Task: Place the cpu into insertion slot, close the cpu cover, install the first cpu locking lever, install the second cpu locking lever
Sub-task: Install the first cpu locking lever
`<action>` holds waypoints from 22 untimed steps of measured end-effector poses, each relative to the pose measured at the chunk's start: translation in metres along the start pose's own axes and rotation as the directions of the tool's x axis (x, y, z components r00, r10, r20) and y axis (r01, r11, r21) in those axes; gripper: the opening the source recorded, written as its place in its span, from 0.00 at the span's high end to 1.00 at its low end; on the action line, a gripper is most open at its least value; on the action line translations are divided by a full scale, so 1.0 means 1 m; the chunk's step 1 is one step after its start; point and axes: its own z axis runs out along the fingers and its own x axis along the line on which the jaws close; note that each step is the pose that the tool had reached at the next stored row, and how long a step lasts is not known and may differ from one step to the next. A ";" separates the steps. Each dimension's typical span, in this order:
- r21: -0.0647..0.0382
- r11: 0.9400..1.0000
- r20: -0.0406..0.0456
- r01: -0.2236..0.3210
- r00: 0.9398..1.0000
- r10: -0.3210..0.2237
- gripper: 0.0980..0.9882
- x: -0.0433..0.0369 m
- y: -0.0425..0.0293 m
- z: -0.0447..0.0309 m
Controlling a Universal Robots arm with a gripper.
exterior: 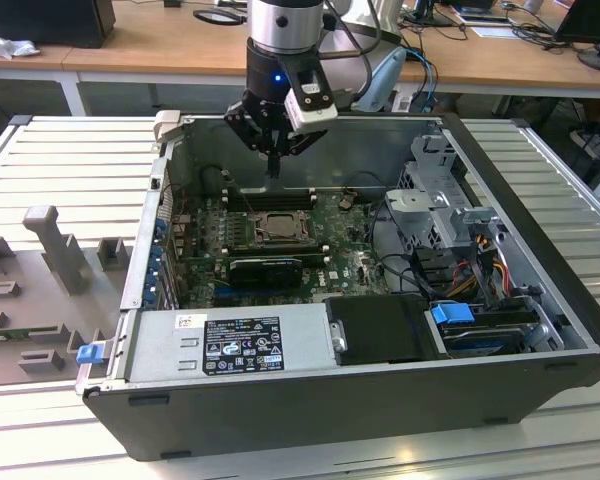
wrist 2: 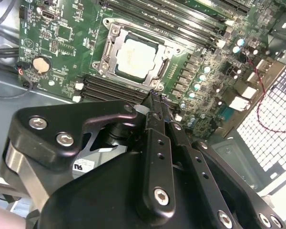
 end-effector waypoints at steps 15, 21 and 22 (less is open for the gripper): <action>0.004 0.994 -0.005 0.113 0.994 -0.113 0.99 0.0000 0.0000 0.0000; 0.005 0.989 -0.006 0.149 0.989 -0.149 0.99 0.0000 0.0000 0.0000; 0.005 0.988 -0.007 0.154 0.988 -0.154 0.99 0.0000 0.0000 0.0000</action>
